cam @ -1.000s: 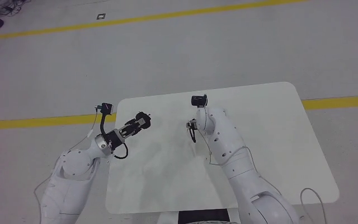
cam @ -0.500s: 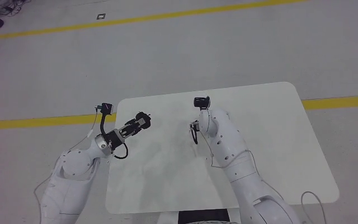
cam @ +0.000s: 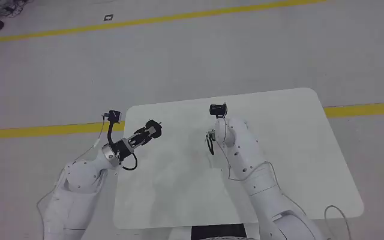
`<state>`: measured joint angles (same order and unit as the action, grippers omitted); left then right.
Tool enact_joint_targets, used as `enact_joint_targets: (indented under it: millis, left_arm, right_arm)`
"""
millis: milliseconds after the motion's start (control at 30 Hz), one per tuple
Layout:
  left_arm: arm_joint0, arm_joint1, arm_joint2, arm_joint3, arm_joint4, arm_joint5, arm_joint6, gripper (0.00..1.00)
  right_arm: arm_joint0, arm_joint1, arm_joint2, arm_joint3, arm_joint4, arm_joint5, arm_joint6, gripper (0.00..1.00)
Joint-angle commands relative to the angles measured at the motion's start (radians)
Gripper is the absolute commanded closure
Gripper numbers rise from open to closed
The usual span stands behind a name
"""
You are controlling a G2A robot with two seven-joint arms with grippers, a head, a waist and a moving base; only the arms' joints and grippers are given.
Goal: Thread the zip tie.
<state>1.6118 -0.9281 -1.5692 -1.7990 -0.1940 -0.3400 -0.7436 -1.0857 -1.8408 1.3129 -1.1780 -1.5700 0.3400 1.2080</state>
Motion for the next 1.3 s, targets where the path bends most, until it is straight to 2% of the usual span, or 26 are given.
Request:
enact_joint_targets:
  millis: [0, 533, 600, 667, 1200, 1267]
  left_arm:
    - [0.0, 0.0, 0.0, 0.0, 0.0, 0.0, 0.0, 1.0]
    - [0.0, 0.0, 0.0, 0.0, 0.0, 0.0, 0.0, 1.0]
    - [0.0, 0.0, 0.0, 0.0, 0.0, 0.0, 0.0, 1.0]
    - [0.0, 0.0, 0.0, 0.0, 0.0, 0.0, 0.0, 1.0]
    - [0.0, 0.0, 0.0, 0.0, 0.0, 0.0, 0.0, 1.0]
    - [0.0, 0.0, 0.0, 0.0, 0.0, 0.0, 0.0, 1.0]
  right_arm:
    - [0.008, 0.005, -0.007, 0.008, 0.0, 0.0, 0.001, 0.52]
    - [0.063, 0.038, -0.049, 0.074, 0.0, 0.0, 0.038, 0.5]
    - [0.071, 0.041, -0.059, 0.085, 0.0, 0.0, 0.044, 0.45]
    - [0.078, 0.042, -0.063, 0.098, 0.0, 0.0, 0.049, 0.45]
    - [0.139, 0.029, -0.063, 0.226, 0.0, 0.0, 0.023, 0.51]
    - [0.144, 0.026, -0.062, 0.24, 0.0, 0.0, 0.018, 0.54]
